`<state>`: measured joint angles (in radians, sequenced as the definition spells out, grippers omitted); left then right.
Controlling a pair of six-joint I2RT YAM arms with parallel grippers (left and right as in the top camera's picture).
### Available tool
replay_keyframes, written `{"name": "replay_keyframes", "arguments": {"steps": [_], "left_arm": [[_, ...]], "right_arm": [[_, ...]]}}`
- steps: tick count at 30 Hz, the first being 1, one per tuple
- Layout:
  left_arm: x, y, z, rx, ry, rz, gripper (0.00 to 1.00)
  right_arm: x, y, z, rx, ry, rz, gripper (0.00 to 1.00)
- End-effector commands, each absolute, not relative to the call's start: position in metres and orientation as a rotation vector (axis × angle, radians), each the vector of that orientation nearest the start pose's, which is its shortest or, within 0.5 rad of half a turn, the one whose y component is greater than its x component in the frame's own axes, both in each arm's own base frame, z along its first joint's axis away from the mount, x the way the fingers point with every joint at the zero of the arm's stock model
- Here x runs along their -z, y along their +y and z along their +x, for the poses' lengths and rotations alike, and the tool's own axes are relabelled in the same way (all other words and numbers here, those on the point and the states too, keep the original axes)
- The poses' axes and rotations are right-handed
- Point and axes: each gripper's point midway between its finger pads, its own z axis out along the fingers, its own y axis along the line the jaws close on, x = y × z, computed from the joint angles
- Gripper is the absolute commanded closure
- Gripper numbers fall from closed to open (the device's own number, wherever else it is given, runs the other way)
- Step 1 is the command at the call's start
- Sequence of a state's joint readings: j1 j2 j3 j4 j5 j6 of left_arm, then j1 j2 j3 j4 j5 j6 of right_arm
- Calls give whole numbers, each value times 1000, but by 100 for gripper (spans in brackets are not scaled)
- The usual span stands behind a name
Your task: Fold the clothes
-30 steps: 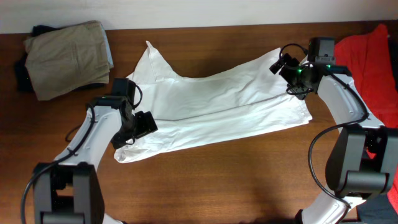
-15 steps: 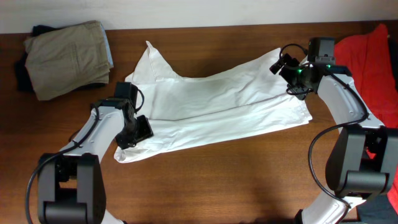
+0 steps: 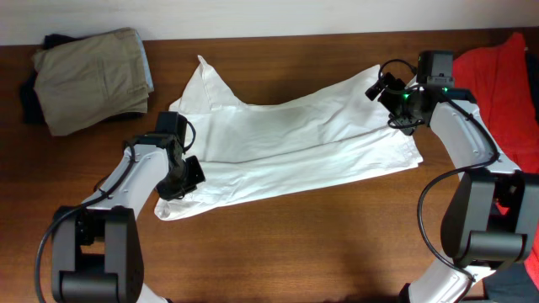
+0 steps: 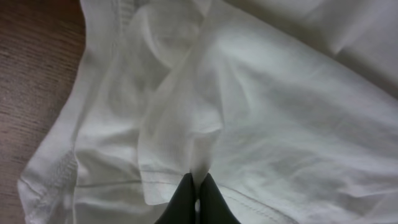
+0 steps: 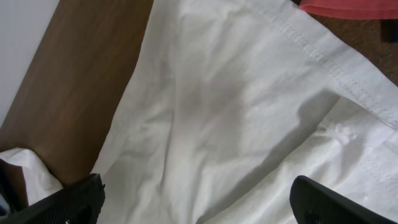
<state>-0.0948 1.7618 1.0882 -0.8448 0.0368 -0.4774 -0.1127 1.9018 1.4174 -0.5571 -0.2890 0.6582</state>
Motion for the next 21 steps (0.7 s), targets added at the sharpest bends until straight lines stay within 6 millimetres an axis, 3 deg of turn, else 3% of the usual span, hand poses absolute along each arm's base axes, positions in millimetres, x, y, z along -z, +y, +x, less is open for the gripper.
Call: {"name": "replay_keyframes", "arguments": {"steps": [1, 7, 12, 21], "left_arm": [[-16, -29, 311, 25, 3040, -595, 100], [-32, -31, 336, 51, 2969, -580, 99], [-56, -34, 373, 99, 2852, -557, 99], [-68, -37, 412, 159, 2692, -526, 100]], "right_arm": [[-89, -11, 471, -522, 2505, 930, 1], [-89, -12, 470, -510, 2506, 934, 1], [-89, -13, 471, -508, 2505, 934, 1], [-87, -15, 470, -485, 2505, 941, 1]]}}
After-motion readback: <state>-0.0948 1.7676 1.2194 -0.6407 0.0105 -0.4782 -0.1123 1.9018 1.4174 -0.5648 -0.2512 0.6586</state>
